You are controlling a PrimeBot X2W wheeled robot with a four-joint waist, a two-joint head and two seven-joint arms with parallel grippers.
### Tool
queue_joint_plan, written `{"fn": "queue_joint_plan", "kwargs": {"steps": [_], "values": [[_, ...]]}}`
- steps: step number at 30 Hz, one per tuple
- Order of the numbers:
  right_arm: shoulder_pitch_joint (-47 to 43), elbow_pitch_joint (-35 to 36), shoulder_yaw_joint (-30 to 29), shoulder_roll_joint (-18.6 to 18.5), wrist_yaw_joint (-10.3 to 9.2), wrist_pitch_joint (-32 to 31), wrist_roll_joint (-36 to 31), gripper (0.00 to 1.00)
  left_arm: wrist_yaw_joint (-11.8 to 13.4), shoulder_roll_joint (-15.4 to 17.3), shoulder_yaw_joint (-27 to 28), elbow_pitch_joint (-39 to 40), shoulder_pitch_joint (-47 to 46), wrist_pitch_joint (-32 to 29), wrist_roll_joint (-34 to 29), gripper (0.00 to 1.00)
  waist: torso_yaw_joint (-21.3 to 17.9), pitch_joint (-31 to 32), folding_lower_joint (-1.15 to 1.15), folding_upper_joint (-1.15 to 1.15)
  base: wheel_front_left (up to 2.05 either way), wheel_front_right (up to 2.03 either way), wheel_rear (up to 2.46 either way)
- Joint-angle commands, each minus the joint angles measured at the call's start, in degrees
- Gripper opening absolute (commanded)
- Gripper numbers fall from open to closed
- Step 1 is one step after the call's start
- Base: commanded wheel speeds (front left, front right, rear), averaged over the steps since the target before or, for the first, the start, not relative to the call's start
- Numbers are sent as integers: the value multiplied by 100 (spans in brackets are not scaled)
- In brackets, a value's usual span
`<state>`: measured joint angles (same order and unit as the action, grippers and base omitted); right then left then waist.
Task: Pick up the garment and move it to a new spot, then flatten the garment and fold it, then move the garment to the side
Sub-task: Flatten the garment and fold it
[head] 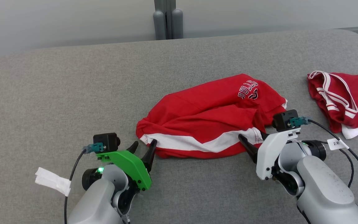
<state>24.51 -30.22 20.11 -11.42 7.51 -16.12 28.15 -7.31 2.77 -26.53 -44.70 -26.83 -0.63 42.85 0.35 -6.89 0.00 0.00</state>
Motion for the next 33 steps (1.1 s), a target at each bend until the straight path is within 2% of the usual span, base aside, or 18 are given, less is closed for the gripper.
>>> {"fn": "queue_joint_plan", "kwargs": {"steps": [1, 11, 12, 13, 14, 15, 23, 28, 33], "values": [[75, -46, -20, 26, -5, 54, 62, 100, -19, 25, -60, -69, -107, -56, 115, 100, -15, -18, 0, 0, 0, 0, 0], [230, -163, 249, 110, -5, 55, 246, 100, 123, 25, -456, -451, -411, -107, 610, 100, -78, -115, 0, 0, 0, 0, 0], [252, -165, 279, 103, -5, 53, 267, 91, 117, 25, -499, -478, -432, -122, 666, 71, -91, -121, 0, 0, 0, 0, 0], [265, -169, 308, 102, -5, 58, 292, 48, 114, 25, -531, -502, -446, -123, 718, 41, -101, -125, 0, 0, 0, 0, 0], [279, -162, 338, 103, -5, 75, 309, 24, 108, 25, -568, -513, -474, -80, 735, 1, -112, -130, 0, 0, 0, 0, 0], [302, -114, 367, 95, -5, 156, 318, 0, 96, 25, -611, -530, -495, -37, 776, 0, -125, -136, 0, 0, 0, 0, 0], [204, 216, 321, 10, -5, 694, 605, 0, 14, 24, -723, -288, -548, 645, 1137, 0, -142, -28, 0, 0, 0, 0, 0], [47, 1007, 117, -193, -4, 1044, 974, 0, -19, 50, -700, 369, -523, 976, 1335, 0, -81, 98, 0, 0, 0, 0, 0], [4, 1977, -324, -477, -4, 1197, 1068, 0, -18, 216, -659, 1403, -672, 985, 1450, 0, -54, 176, 0, 0, 0, 0, 0]]}}
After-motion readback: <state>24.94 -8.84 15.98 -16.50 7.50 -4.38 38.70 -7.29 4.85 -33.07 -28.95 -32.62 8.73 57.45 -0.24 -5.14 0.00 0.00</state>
